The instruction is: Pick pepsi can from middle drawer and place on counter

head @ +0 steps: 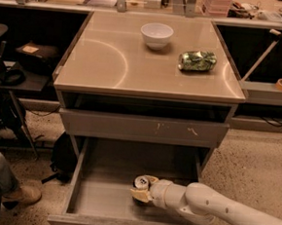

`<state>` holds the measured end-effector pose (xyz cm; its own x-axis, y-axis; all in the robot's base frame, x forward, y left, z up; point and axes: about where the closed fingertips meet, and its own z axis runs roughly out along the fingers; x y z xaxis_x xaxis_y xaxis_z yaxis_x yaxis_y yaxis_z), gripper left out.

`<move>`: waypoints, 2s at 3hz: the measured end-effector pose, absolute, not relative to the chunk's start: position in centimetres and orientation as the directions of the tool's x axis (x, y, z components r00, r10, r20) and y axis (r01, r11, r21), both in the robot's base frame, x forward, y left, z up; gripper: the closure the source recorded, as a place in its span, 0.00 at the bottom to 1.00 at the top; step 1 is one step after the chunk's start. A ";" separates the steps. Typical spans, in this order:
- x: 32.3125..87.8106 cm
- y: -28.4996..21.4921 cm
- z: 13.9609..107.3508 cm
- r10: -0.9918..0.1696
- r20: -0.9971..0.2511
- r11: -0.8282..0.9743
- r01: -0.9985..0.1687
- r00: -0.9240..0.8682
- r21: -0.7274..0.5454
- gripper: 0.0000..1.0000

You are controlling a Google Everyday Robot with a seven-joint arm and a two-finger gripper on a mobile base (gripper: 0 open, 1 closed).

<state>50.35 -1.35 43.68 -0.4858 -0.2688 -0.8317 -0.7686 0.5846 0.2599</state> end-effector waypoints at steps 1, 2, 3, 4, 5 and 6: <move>52.3 -3.6 50.7 -0.268 -0.869 0.540 -0.812 -0.416 0.222 1.00; 54.3 -6.0 60.0 -0.280 -0.904 0.523 -0.841 -0.324 0.139 1.00; 55.5 -9.0 69.5 -0.289 -0.925 0.528 -0.847 -0.245 0.059 1.00; 55.9 -11.1 78.6 -0.330 -0.928 0.481 -0.877 -0.171 -0.009 1.00; 56.0 -11.0 78.6 -0.330 -0.928 0.483 -0.876 -0.172 -0.009 1.00; 57.4 -11.9 81.8 -0.321 -0.934 0.487 -0.873 -0.159 -0.019 1.00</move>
Offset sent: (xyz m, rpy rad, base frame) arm 0.0692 -0.0857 0.2936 -0.0140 -0.3104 0.0887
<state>57.37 -11.91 81.84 -0.1591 -0.3213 -0.9335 -0.8731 0.4872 -0.0189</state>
